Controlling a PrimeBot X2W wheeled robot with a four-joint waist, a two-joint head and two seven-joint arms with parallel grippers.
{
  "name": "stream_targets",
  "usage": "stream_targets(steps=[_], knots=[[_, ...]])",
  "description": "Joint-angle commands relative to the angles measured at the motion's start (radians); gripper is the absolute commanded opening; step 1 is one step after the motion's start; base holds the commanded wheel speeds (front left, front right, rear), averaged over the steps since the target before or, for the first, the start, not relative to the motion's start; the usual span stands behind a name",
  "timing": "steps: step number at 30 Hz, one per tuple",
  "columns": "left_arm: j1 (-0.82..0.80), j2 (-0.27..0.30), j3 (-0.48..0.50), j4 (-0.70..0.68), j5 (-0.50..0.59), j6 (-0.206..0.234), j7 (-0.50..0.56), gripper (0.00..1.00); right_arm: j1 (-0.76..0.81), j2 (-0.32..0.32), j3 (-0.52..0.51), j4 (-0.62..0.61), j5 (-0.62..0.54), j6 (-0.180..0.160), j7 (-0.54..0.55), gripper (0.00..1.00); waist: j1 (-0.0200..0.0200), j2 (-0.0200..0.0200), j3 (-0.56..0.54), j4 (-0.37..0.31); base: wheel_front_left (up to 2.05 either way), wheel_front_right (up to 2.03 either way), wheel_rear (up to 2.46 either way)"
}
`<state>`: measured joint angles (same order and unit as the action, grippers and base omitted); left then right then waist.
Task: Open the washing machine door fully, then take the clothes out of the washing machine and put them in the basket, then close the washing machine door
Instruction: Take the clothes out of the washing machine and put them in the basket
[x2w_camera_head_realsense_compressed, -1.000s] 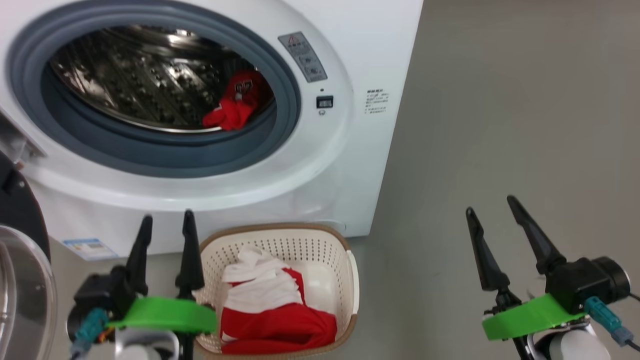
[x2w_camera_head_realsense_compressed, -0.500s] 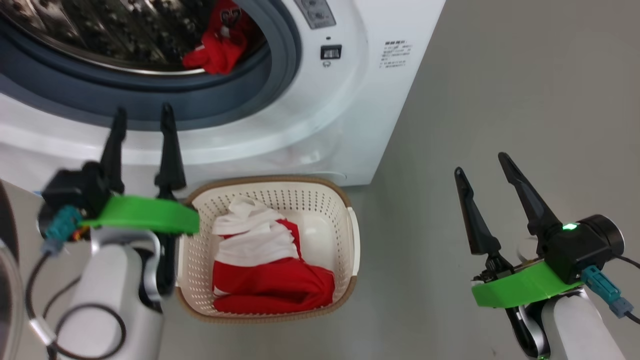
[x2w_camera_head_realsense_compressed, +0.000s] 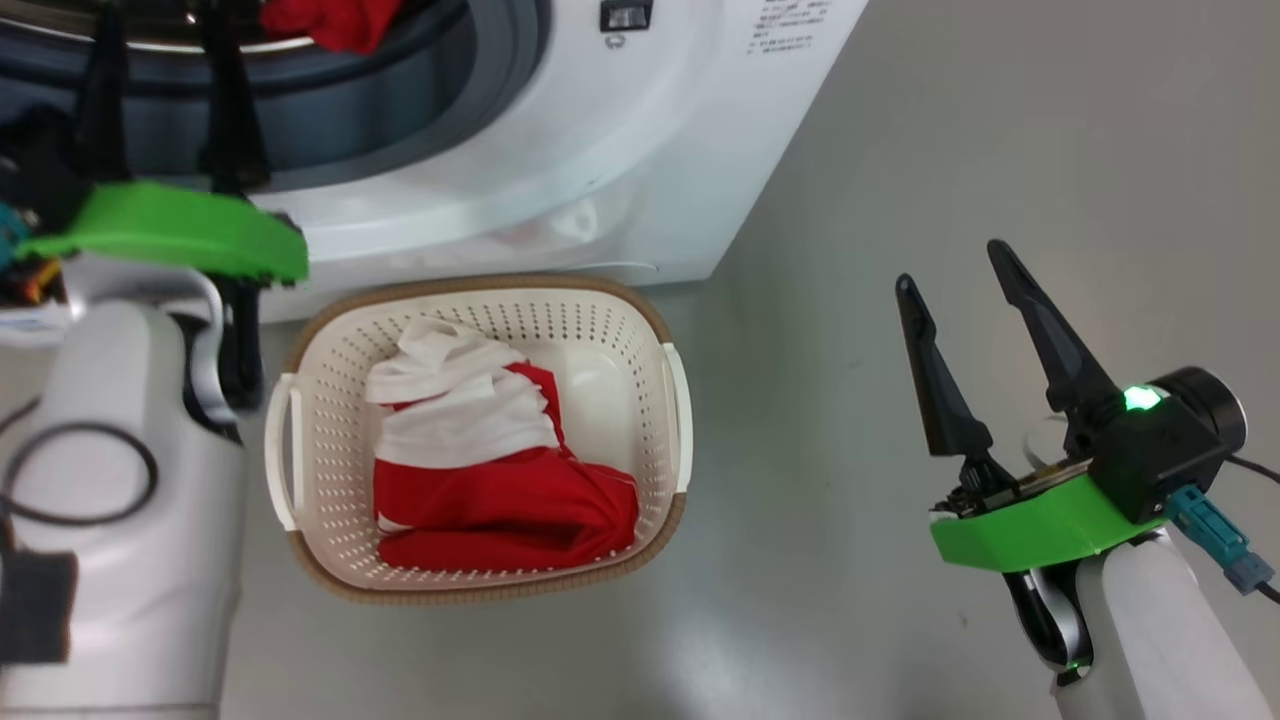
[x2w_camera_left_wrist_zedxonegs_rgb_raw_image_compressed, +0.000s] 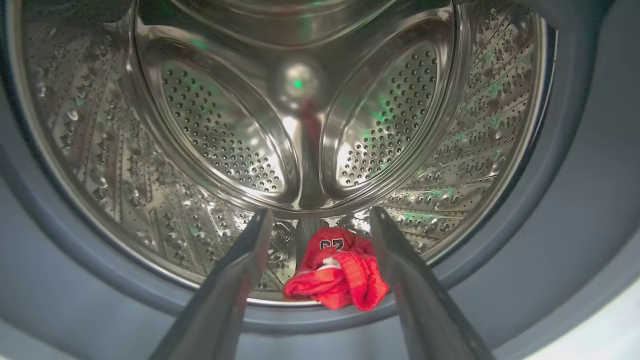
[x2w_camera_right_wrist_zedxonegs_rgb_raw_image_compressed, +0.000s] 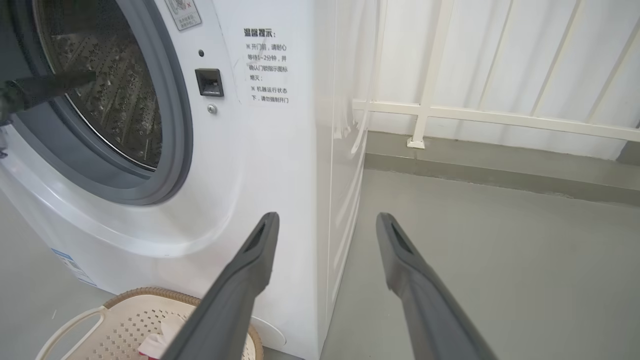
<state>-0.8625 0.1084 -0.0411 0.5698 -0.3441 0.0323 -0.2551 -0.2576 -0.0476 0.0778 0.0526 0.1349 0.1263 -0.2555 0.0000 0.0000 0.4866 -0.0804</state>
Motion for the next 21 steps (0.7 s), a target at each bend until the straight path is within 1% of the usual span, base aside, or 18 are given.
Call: stream_targets(steps=[1,9,11,13,16,21], knots=[[-0.059,0.044,0.033,0.022,0.003,-0.015,-0.006,1.0,-0.024,-0.003,0.03,-0.028,0.023,0.004,-0.006,1.0,0.0,0.0,0.054,-0.025,0.0,0.0,0.0],[-0.234,0.046,0.054,0.176,-0.041,-0.054,-0.006,1.0,-0.064,-0.003,0.055,-0.025,0.031,0.004,-0.006,1.0,0.0,0.0,0.124,-0.045,0.0,0.0,0.0],[-0.273,0.049,0.065,0.217,-0.062,-0.068,-0.001,1.0,-0.072,-0.003,0.06,-0.024,0.031,0.004,-0.006,1.0,0.0,0.0,0.138,-0.051,0.0,0.0,0.0],[-0.311,0.048,0.081,0.252,-0.097,-0.093,0.011,1.0,-0.079,-0.003,0.064,-0.024,0.033,0.004,-0.006,1.0,0.0,0.0,0.151,-0.057,0.0,0.0,0.0],[-0.363,0.043,0.102,0.296,-0.155,-0.125,0.048,1.0,-0.087,-0.003,0.061,-0.023,0.039,0.004,-0.006,1.0,0.0,0.0,0.165,-0.06,0.0,0.0,0.0],[-0.42,0.047,0.104,0.357,-0.231,-0.154,0.15,1.0,-0.097,-0.003,0.06,-0.026,0.047,0.004,-0.006,1.0,0.0,0.0,0.181,-0.064,0.0,0.0,0.0]])
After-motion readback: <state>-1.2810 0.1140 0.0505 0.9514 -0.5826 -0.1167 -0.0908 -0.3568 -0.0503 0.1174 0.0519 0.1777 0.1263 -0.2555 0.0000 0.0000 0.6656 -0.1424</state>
